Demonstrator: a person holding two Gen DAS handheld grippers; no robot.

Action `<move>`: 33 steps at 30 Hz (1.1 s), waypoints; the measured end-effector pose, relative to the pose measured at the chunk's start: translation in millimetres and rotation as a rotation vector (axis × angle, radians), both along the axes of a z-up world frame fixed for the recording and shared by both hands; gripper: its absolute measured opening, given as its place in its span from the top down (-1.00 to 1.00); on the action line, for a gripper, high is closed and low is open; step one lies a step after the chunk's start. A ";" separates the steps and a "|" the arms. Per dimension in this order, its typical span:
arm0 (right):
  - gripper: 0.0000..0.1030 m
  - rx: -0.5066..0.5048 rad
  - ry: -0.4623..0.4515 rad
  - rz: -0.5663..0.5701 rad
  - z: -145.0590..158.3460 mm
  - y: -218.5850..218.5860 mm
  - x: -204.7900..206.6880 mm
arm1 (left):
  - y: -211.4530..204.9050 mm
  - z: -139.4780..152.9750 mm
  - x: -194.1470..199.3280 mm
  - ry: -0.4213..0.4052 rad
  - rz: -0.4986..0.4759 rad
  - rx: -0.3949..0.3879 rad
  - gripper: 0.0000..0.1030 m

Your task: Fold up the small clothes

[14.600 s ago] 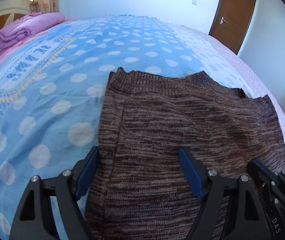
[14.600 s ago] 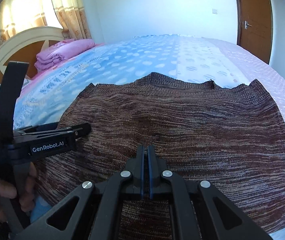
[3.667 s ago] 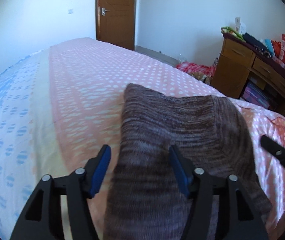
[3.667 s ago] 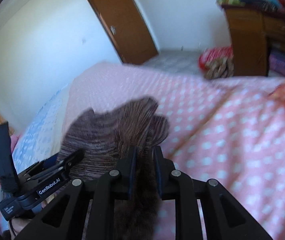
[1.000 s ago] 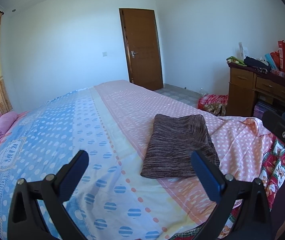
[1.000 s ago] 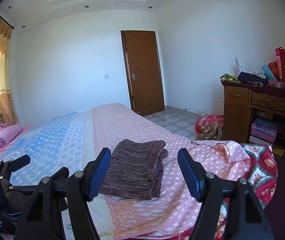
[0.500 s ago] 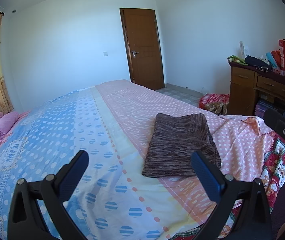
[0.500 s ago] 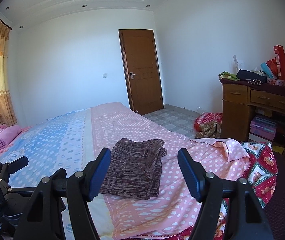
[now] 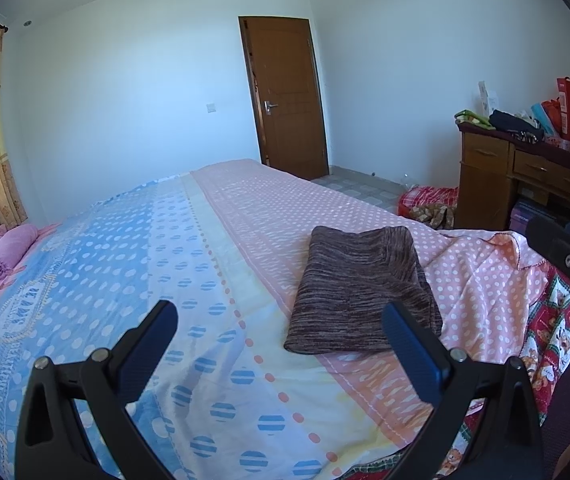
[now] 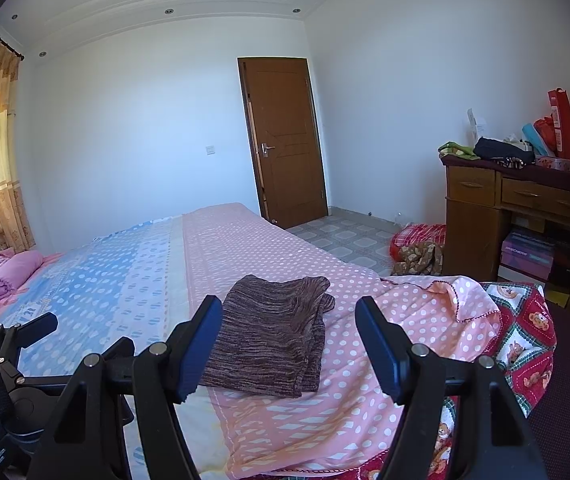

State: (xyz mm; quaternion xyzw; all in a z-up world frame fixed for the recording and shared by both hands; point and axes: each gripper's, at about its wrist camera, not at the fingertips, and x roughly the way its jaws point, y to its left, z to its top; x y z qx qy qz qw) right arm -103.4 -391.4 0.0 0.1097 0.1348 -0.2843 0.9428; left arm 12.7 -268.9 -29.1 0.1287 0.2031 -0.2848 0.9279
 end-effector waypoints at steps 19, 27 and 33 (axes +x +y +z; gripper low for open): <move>-0.35 -0.003 -0.007 -0.007 -0.3 -0.4 -2.5 | -1.0 2.8 -5.6 -0.007 -0.027 0.007 -1.00; -0.35 0.011 -0.006 -0.017 0.1 -1.3 -3.3 | -3.3 1.8 -3.6 -0.017 -0.013 0.028 -1.00; -0.35 0.011 -0.005 -0.018 0.2 -1.6 -3.6 | -1.5 0.9 0.8 0.001 -0.004 0.026 -1.00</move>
